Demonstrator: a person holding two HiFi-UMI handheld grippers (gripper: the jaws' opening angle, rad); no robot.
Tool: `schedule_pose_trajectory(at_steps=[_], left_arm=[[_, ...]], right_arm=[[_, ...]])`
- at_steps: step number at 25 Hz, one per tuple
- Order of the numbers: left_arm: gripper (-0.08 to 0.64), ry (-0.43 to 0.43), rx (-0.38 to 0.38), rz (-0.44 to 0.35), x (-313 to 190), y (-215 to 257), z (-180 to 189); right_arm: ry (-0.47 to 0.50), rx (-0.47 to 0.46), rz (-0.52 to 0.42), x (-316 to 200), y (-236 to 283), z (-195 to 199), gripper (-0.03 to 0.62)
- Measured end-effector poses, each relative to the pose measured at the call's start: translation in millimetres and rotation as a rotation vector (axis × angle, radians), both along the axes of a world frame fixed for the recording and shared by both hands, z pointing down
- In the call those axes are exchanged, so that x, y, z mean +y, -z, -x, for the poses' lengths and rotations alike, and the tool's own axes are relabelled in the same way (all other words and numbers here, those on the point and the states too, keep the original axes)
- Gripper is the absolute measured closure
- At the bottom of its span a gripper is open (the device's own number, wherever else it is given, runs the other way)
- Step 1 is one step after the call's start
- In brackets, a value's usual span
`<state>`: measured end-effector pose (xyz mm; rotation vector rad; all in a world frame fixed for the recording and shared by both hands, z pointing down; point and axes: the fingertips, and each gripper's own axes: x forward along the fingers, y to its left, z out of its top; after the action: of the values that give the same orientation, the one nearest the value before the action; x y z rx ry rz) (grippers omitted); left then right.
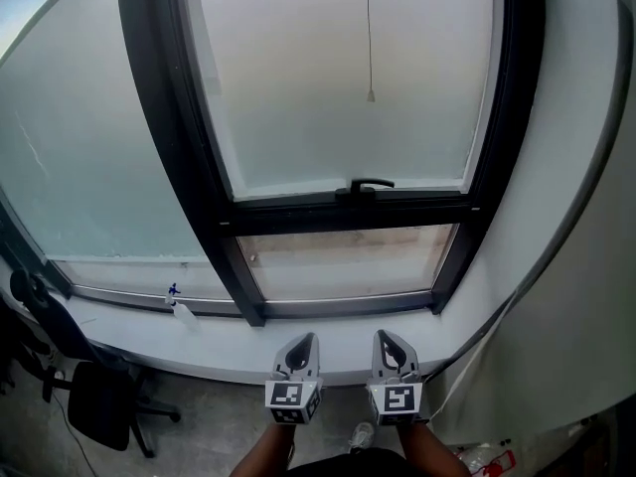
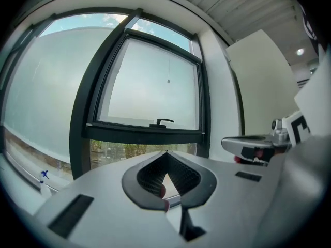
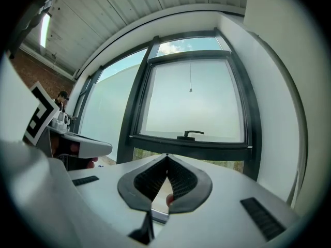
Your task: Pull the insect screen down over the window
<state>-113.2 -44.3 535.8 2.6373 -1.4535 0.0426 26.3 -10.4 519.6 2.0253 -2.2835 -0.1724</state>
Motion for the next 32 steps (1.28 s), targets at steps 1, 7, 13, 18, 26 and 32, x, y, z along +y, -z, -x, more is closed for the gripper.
schedule_pose_trajectory(at_steps=[1, 7, 13, 18, 26, 32], left_arm=[[0.56, -0.006, 0.01, -0.005, -10.0, 1.0, -5.8], [0.56, 0.017, -0.018, -0.007, -50.6, 3.8, -31.5], [0.56, 0.083, -0.017, -0.035, -79.7, 19.9, -40.7], [0.56, 0.077, -0.063, -0.094, -101.7, 31.0, -51.1], [0.56, 0.103, -0.126, -0.161, -135.6, 48.8, -56.5], [0.56, 0.074, -0.094, -0.173, -169.2, 53.4, -60.7]], right_arm=[[0.0, 0.002, 0.005, -8.6, 1.2, -5.8, 0.589], [0.006, -0.035, 0.023, -45.6, 0.5, -39.3, 0.589], [0.038, -0.031, 0.025, -81.6, 0.3, -58.8, 0.589], [0.087, -0.021, 0.036, -105.8, 3.2, -62.8, 0.589], [0.075, -0.02, 0.021, -136.4, 15.5, -65.5, 0.589], [0.098, -0.013, 0.021, -180.1, 22.0, -58.5, 0.589]])
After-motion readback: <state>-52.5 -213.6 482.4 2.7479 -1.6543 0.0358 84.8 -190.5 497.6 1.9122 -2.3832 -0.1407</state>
